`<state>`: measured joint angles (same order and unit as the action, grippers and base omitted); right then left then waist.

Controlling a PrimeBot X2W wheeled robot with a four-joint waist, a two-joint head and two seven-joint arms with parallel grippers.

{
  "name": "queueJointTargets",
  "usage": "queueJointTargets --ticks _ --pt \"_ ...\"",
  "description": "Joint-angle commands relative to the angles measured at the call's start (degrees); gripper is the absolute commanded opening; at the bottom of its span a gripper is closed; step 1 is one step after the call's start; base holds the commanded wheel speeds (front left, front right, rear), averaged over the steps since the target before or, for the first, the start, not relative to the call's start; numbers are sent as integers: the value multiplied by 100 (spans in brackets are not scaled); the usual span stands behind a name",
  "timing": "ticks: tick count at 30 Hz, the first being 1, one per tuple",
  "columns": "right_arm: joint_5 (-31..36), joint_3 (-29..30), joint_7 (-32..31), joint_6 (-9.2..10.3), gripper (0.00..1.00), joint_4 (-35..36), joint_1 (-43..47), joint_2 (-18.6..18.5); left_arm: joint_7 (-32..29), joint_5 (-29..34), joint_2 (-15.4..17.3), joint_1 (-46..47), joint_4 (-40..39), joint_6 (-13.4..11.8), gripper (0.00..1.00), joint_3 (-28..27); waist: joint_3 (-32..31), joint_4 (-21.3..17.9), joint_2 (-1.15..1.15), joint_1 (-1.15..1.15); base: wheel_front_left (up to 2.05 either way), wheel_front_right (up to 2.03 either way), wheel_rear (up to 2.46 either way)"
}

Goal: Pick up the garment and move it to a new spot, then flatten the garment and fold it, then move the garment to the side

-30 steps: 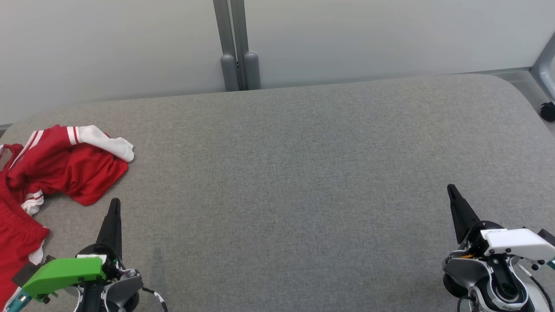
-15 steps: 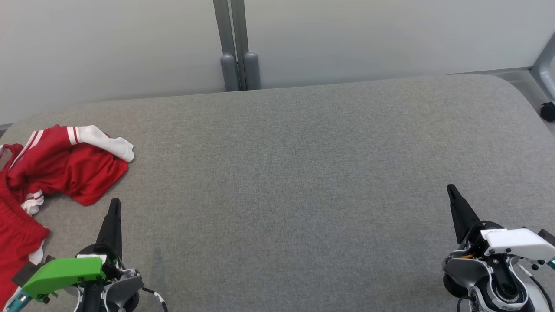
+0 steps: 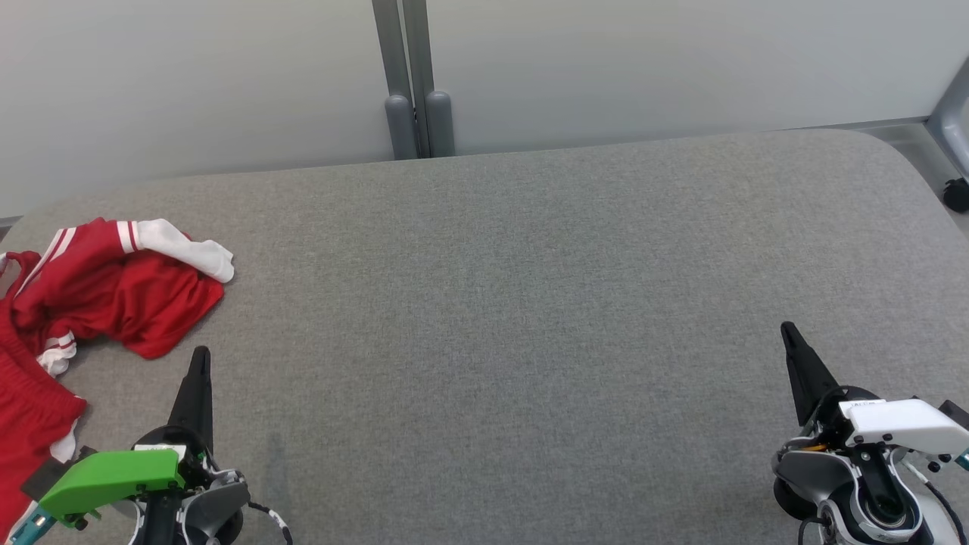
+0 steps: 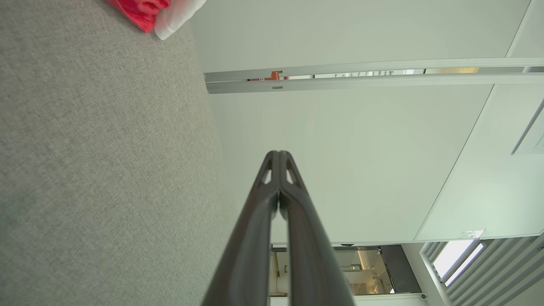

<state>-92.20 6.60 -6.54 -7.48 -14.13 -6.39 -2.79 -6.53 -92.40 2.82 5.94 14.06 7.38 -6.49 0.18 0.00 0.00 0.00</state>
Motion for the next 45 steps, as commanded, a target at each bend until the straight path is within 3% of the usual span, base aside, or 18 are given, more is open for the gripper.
queueJointTargets --ticks 1,17,18,30,40,45 --pt "-43 -1 -12 -3 0 31 49 -10 -16 0 9 67 -10 28 0 -12 0 0 0 0 0 0 0" --pt "-43 -1 -12 -3 0 31 49 -10 -16 1 9 67 -10 28 0 -12 0 0 0 0 0 0 0" --pt "0 0 0 0 100 0 0 0 0 0 0 0 0 0 100 0 0 0 0 0 0 0 0" --pt "95 -257 240 1 100 95 58 23 256 110 -23 -74 73 -6 100 172 3 6 0 0 0 0 0" --pt "343 -584 537 0 100 378 -2 -54 543 730 19 -15 -166 -2 100 266 5 9 0 0 0 0 0" --pt "687 -590 660 0 100 494 -28 -58 665 1339 43 -18 -252 -1 100 324 5 11 0 0 0 0 0"
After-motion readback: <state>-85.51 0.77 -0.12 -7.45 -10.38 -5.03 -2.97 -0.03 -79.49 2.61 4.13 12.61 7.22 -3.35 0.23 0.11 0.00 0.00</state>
